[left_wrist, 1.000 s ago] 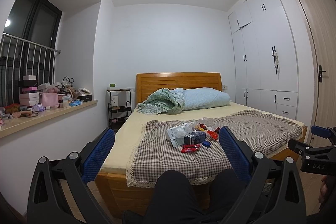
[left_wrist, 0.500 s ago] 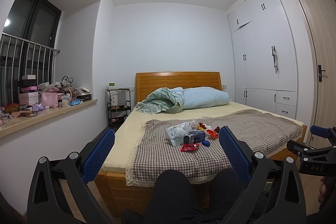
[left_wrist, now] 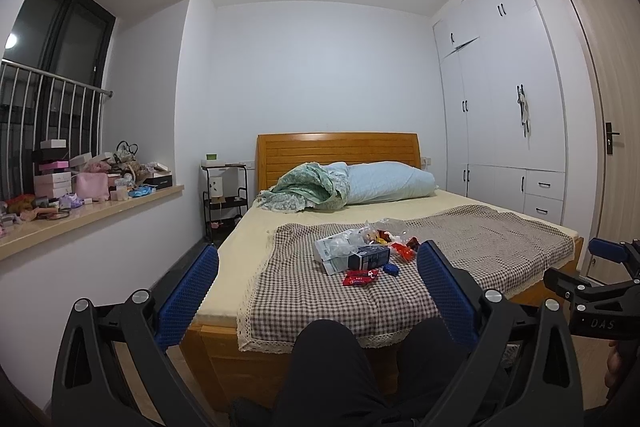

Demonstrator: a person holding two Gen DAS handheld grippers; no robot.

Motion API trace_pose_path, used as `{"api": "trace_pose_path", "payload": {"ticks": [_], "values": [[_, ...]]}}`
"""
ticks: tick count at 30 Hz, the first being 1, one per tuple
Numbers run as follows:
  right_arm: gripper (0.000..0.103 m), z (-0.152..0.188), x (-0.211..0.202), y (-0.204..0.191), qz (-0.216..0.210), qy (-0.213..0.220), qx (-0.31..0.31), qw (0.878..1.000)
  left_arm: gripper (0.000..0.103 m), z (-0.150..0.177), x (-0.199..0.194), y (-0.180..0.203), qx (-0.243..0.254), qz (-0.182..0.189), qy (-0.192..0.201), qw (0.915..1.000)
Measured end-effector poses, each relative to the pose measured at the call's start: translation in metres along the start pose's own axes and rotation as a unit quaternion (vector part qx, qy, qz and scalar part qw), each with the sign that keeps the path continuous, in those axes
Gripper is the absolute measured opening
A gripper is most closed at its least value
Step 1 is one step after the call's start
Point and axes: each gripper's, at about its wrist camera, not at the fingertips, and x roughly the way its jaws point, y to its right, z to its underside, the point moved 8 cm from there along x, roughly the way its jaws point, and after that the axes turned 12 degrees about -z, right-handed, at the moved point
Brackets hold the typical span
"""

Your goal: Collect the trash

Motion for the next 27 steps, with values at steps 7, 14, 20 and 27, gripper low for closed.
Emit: {"api": "trace_pose_path", "payload": {"ticks": [7,14,20,27], "values": [[0.095,-0.003,0.014,0.008,0.007,0.006,-0.002,1.000,0.096,0.001,0.017,-0.003,-0.001,-0.007,-0.007,1.0000],[0.095,-0.004,0.069,0.022,0.022,-0.015,-0.013,1.000,0.096,0.011,0.072,-0.003,-0.003,-0.023,-0.021,0.9995],[0.095,-0.003,0.120,0.029,0.007,-0.042,-0.017,0.999,0.096,0.028,0.127,-0.002,0.003,-0.040,-0.048,0.9980],[0.095,0.003,0.212,0.031,-0.008,-0.067,-0.049,0.997,0.096,0.060,0.208,0.003,0.006,-0.041,-0.089,0.9951]]}}
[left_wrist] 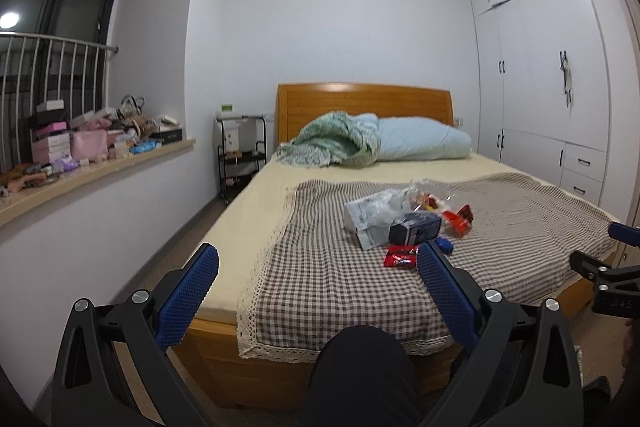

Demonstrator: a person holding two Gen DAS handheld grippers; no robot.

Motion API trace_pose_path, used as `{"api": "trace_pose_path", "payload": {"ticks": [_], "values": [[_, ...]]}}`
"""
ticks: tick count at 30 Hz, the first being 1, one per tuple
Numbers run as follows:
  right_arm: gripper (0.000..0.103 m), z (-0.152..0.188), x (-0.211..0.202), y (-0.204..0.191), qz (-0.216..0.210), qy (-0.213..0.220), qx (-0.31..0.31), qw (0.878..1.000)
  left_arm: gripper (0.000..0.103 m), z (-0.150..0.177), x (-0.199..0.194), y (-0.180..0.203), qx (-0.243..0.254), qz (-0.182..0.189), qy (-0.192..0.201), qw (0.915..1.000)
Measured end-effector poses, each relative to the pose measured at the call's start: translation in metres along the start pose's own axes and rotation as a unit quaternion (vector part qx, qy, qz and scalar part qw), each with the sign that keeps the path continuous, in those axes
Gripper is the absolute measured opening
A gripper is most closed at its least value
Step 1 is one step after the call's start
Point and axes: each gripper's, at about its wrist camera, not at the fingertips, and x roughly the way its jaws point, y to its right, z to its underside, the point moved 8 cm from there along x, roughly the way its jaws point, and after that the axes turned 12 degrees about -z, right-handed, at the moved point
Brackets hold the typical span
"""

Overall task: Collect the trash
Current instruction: 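Reach the right gripper to the red snack wrapper and grasp it, then grasp the clear plastic bag with the left gripper while the right holds the wrapper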

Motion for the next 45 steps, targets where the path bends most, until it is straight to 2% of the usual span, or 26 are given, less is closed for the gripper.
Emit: {"api": "trace_pose_path", "payload": {"ticks": [5,8,10,13,14,15,18,20,22,28,29,30,31,32,35,36,38,42,45], "values": [[0.095,0.002,0.070,0.010,0.013,-0.028,-0.021,0.999,0.096,0.013,0.057,0.009,-0.013,0.007,-0.027,0.9995],[0.095,0.004,0.116,0.011,0.003,-0.053,-0.037,0.998,0.096,0.021,0.089,0.017,-0.002,-0.004,-0.036,0.9994],[0.095,0.008,0.139,0.012,-0.006,-0.075,-0.032,0.997,0.096,0.030,0.115,0.023,0.003,-0.007,-0.054,0.9985],[0.095,0.005,0.169,0.007,-0.046,-0.076,-0.046,0.995,0.096,0.042,0.151,0.031,0.005,0.002,-0.089,0.9961],[0.095,0.004,0.177,0.007,-0.041,-0.077,-0.060,0.994,0.096,0.043,0.158,0.034,0.006,0.002,-0.093,0.9957],[0.095,0.005,0.190,0.005,-0.039,-0.090,-0.077,0.992,0.096,0.044,0.169,0.037,0.007,0.002,-0.098,0.9952],[0.095,0.013,0.226,-0.006,-0.071,-0.152,-0.116,0.979,0.096,0.046,0.192,0.045,0.014,0.003,-0.105,0.9944],[0.095,0.010,0.243,-0.011,-0.073,-0.150,-0.144,0.975,0.096,0.047,0.205,0.048,0.014,0.002,-0.110,0.9938],[0.095,0.012,0.270,-0.016,-0.073,-0.169,-0.180,0.966,0.096,0.051,0.221,0.051,0.011,0.004,-0.120,0.9927],[0.094,0.016,0.334,-0.032,-0.100,-0.207,-0.228,0.946,0.096,0.063,0.262,0.061,0.013,0.013,-0.147,0.9889],[0.087,0.016,0.344,-0.031,-0.106,-0.213,-0.223,0.945,0.096,0.065,0.267,0.063,0.015,0.014,-0.151,0.9883],[0.063,0.016,0.351,-0.029,-0.106,-0.216,-0.219,0.945,0.096,0.067,0.275,0.067,0.020,0.017,-0.158,0.9870],[0.053,0.016,0.360,-0.025,-0.108,-0.223,-0.213,0.945,0.096,0.068,0.279,0.070,0.023,0.019,-0.160,0.9866],[0.052,0.016,0.367,-0.021,-0.114,-0.225,-0.201,0.947,0.096,0.068,0.283,0.073,0.026,0.022,-0.161,0.9863],[0.036,0.008,0.366,-0.011,-0.125,-0.211,-0.159,0.956,0.096,0.067,0.294,0.084,0.044,0.026,-0.157,0.9862],[0.025,0.005,0.362,-0.006,-0.123,-0.204,-0.145,0.960,0.096,0.066,0.298,0.090,0.051,0.026,-0.154,0.9864],[0.015,0.001,0.355,0.003,-0.133,-0.195,-0.118,0.964,0.096,0.065,0.305,0.095,0.056,0.027,-0.154,0.9861],[0.013,-0.012,0.311,0.034,-0.113,-0.157,-0.089,0.977,0.096,0.060,0.310,0.117,0.044,0.067,-0.159,0.9840],[0.013,-0.017,0.282,0.076,-0.096,-0.143,-0.031,0.985,0.096,0.052,0.310,0.143,0.061,0.084,-0.147,0.9837]]}}
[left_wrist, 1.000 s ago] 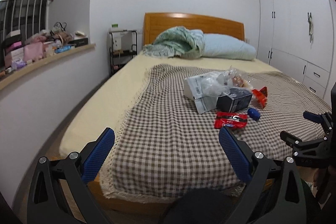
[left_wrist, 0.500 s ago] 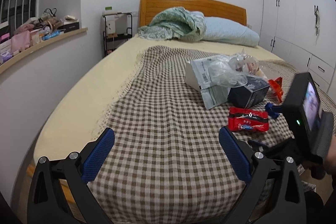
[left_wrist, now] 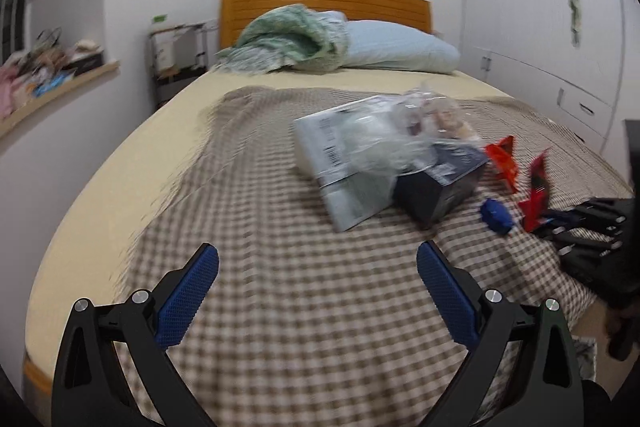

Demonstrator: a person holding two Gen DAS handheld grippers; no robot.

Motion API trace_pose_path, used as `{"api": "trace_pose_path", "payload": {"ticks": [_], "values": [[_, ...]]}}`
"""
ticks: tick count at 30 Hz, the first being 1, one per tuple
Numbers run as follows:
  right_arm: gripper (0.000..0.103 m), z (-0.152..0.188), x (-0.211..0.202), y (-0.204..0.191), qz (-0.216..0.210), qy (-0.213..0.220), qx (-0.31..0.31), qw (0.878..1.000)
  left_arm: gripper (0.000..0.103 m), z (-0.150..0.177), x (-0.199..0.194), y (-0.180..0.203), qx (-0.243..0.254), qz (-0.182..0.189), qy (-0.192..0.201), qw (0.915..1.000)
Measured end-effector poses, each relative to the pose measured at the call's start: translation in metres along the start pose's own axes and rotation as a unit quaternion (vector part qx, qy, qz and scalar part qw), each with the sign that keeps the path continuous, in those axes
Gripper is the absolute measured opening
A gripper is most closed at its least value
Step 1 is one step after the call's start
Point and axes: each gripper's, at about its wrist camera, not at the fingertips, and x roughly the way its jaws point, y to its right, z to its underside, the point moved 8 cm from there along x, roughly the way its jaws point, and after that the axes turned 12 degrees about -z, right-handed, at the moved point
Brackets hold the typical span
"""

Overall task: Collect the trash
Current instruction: 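Grasp the clear plastic bag with the left gripper while the right holds the wrapper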

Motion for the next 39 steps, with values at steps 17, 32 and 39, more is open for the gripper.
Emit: {"api": "trace_pose_path", "payload": {"ticks": [17,32,39], "values": [[0.013,0.067,-0.046,0.070,0.000,0.018,0.101,0.995,0.084,-0.068,0.121,0.104,-0.046,0.030,-0.075,0.9957],[0.013,0.068,-0.088,0.035,-0.023,0.039,0.099,0.994,0.002,-0.059,0.019,0.004,0.039,-0.073,-0.086,0.9928],[0.013,0.085,-0.133,0.019,-0.015,0.046,0.108,0.993,0.000,-0.064,-0.052,-0.033,0.070,-0.097,-0.054,0.9914]]}}
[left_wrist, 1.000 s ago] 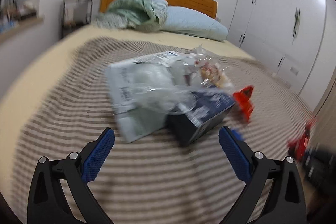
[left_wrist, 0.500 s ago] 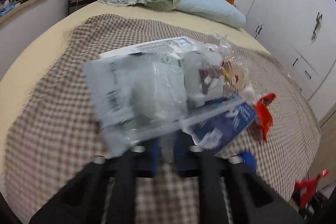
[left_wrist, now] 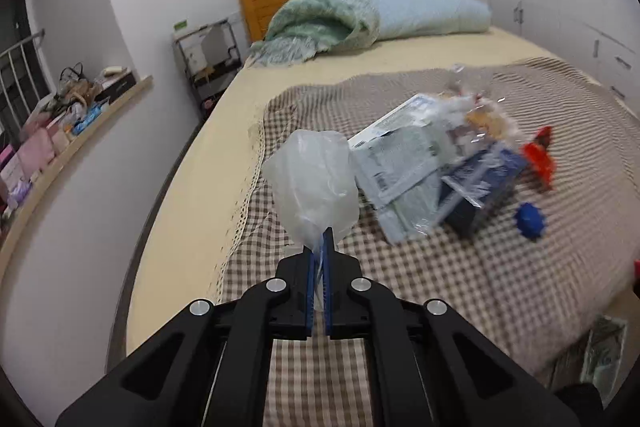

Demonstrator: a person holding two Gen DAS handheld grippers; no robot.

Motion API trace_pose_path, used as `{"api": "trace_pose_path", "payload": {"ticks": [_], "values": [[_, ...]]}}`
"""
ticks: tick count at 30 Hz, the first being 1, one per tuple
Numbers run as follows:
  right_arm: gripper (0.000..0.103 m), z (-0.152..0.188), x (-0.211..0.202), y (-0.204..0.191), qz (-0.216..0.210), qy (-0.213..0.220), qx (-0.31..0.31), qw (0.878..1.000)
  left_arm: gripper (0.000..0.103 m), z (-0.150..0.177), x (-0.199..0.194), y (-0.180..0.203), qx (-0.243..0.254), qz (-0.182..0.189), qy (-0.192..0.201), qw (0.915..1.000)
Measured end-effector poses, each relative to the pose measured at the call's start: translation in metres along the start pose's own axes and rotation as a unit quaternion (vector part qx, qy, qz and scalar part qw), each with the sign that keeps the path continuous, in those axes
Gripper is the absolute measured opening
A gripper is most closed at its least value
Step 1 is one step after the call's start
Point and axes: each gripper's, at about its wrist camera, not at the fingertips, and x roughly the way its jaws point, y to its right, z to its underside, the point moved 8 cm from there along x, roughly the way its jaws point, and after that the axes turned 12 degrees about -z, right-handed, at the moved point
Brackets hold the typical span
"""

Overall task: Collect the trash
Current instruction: 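Grasp the clear plastic bag with the left gripper while the right holds the wrapper, then carry both items to the wastebasket and open both grippers to drop them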

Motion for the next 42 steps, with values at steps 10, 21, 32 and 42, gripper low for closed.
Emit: {"api": "trace_pose_path", "payload": {"ticks": [10,21,32,42], "values": [[0.013,0.033,-0.099,0.064,0.079,0.022,0.042,0.996,0.000,0.015,-0.121,0.090,0.022,0.131,0.039,0.9904],[0.013,0.195,-0.145,0.209,0.169,-0.054,0.194,0.965,0.000,0.104,-0.223,0.362,0.171,0.357,-0.038,0.9173],[0.013,0.341,-0.068,0.310,0.145,-0.159,0.330,0.919,0.000,0.293,-0.184,0.599,0.335,0.375,-0.277,0.8187],[0.057,0.374,0.012,0.378,0.155,-0.228,0.367,0.888,0.065,0.337,-0.129,0.682,0.378,0.301,-0.291,0.8257]]}}
